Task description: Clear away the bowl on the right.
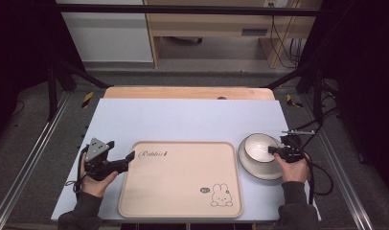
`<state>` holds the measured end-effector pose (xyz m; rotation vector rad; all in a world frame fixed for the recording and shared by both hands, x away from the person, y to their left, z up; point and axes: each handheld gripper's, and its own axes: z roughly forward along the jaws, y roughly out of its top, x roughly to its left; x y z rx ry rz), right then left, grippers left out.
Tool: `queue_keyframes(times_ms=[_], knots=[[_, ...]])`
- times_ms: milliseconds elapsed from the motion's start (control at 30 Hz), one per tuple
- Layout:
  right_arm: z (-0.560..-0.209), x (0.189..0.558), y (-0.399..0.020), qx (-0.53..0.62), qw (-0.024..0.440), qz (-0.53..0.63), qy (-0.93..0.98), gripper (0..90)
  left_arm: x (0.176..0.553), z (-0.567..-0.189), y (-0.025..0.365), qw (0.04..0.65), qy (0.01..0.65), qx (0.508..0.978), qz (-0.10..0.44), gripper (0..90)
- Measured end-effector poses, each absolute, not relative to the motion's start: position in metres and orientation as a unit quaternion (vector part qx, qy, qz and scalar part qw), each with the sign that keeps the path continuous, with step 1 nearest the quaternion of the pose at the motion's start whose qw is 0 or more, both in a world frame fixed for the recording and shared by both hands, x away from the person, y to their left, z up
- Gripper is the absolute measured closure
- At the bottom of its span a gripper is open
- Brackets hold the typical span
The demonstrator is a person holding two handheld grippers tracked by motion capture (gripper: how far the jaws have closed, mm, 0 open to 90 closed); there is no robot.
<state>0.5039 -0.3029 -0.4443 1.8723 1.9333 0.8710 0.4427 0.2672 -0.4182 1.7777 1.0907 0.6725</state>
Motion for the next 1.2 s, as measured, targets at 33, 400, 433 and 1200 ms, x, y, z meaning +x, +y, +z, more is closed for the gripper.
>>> queue_keyframes(times_ms=[33,400,433,1200], knots=[[-0.444,0.504,-0.303,0.656,0.155,0.305,0.673,78.7,0.443,-0.418,0.267,0.457,0.442,0.722,0.273,13.8],[-0.442,0.503,-0.303,0.660,0.156,0.309,0.666,81.2,0.443,-0.418,0.267,0.456,0.443,0.722,0.273,14.0],[-0.442,0.503,-0.304,0.658,0.159,0.309,0.668,81.3,0.443,-0.418,0.267,0.456,0.442,0.722,0.274,14.0],[-0.432,0.498,-0.299,0.652,0.163,0.322,0.666,81.9,0.443,-0.418,0.267,0.455,0.442,0.723,0.274,14.2]])
